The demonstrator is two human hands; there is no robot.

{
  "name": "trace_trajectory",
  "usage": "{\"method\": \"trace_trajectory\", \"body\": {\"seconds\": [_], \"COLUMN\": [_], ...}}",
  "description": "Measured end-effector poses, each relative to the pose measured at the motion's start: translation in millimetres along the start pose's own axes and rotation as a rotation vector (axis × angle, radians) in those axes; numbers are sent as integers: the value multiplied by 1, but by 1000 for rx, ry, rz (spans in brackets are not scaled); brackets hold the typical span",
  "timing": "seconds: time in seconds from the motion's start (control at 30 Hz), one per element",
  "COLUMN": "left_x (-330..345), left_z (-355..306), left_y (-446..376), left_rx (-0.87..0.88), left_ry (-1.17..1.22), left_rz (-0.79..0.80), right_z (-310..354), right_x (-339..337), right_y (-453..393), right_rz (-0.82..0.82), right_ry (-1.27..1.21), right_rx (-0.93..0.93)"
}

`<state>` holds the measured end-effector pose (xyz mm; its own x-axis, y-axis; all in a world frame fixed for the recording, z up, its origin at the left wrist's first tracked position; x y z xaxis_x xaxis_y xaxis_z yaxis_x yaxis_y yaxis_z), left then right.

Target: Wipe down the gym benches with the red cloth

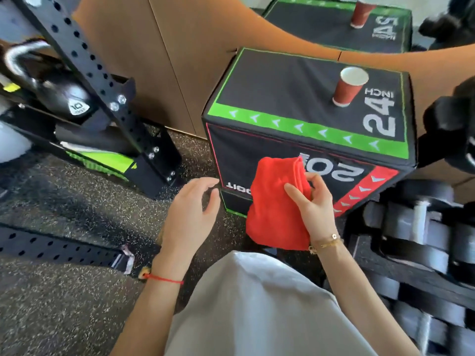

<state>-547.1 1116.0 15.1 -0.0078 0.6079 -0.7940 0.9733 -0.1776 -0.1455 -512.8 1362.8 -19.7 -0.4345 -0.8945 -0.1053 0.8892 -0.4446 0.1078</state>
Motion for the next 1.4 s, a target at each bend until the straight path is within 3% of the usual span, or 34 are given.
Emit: {"method": "trace_trajectory", "body": {"seconds": [0.4, 0.63, 0.83, 1.17, 1.4], "left_x": [26, 53, 74, 80, 83], "left_z": [6, 22, 38, 45, 55], "left_y": [-223, -307, -348, -384, -395], "left_rx": [33, 19, 70, 234, 316], "left_ry": [42, 67, 50, 87, 87], "left_rz": [-26, 24, 87, 240, 280], "right_z": [49, 43, 15, 4, 13], "right_x": [80, 121, 135, 107, 110], "right_y": [-233, -321, -345, -328, -318], "right_rz": [30, 21, -5, -287, -351], "right_ry": [-24, 65, 219, 764, 795], "right_rx": [-72, -19, 43, 76, -40]}}
Point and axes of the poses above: each hand's wrist, its own y-axis away from the middle knuckle, its own x-axis out of the palm, z = x × y, the point moved 6 cm from there along -y, towards the middle knuckle, and after that the axes turned 1 degree about z, right-handed, at the moved point
